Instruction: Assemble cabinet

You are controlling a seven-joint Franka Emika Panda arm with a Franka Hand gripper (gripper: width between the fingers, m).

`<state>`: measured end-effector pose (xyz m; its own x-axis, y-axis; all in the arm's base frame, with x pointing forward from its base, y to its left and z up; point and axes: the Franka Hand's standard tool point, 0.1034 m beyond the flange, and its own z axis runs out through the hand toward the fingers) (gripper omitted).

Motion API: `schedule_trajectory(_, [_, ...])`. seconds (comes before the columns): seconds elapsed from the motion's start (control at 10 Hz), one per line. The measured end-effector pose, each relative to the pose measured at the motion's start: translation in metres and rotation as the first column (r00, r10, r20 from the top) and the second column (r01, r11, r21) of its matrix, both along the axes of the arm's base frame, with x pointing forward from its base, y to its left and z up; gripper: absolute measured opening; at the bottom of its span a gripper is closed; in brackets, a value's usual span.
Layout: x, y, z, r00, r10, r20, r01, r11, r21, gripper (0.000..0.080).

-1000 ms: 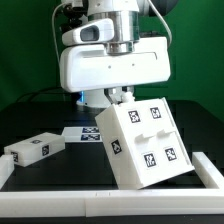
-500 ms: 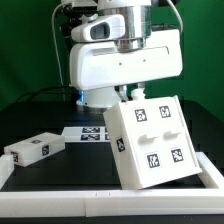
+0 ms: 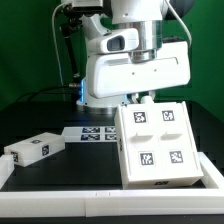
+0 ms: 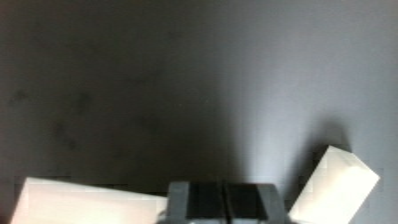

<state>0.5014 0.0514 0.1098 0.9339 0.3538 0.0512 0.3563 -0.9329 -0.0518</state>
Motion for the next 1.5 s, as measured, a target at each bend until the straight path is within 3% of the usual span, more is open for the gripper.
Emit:
schedule_trajectory(0.2, [0.014, -0.001, 0.012, 1.000, 0.002, -0.004, -0.002, 1.000, 0.003, 0.0002])
schedule_trajectory(0.5, [0.029, -0.016, 0.024, 1.000, -0.009, 0.004, 0.009, 1.000, 0.003, 0.0002])
schedule_trajectory(1.0, [0.029, -0.015, 0.023, 1.000, -0.012, 0.004, 0.012, 1.000, 0.004, 0.0002])
schedule_trajectory(1.3, [0.052, -0.010, 0.029, 1.000, -0.030, 0.005, 0.030, 1.000, 0.011, 0.0002])
schedule_trajectory(1.5, [0.050, -0.010, 0.024, 1.000, -0.030, 0.011, 0.029, 1.000, 0.010, 0.0002])
